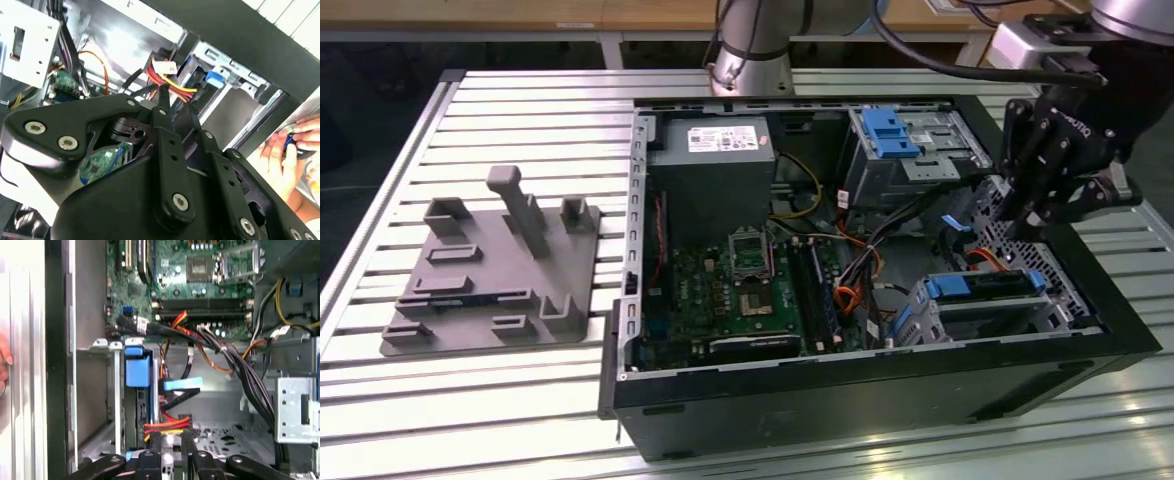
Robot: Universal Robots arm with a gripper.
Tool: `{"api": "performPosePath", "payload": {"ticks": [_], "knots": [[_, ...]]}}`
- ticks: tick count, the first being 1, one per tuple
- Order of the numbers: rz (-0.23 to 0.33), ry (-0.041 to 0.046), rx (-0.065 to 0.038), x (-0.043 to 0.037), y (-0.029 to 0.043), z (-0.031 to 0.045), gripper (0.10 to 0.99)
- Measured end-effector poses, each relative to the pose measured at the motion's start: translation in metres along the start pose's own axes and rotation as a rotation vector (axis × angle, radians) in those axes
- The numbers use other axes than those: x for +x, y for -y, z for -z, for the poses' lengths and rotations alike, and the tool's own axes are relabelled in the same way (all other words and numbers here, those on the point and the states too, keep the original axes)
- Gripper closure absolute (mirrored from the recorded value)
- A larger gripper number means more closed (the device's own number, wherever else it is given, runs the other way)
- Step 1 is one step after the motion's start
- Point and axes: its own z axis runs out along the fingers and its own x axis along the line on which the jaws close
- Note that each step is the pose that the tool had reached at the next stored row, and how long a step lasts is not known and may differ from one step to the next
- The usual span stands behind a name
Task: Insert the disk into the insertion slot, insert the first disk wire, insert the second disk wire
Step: 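Insert the second disk wire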
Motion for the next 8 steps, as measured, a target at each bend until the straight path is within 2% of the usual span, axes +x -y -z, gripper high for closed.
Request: {"api": "performPosePath", "payload": {"ticks": [2, 4, 5, 8], "knots": [[-0.003, -0.0022, 0.036, -0.0023, -0.0015, 0.0003, 0.784], [-0.005, -0.0028, 0.066, -0.0037, -0.0048, 0.0004, 0.784], [-0.006, -0.0031, 0.077, -0.0038, -0.0081, 0.0005, 0.784], [-0.007, -0.0107, 0.086, -0.0040, -0.0177, 0.0008, 0.784]]}}
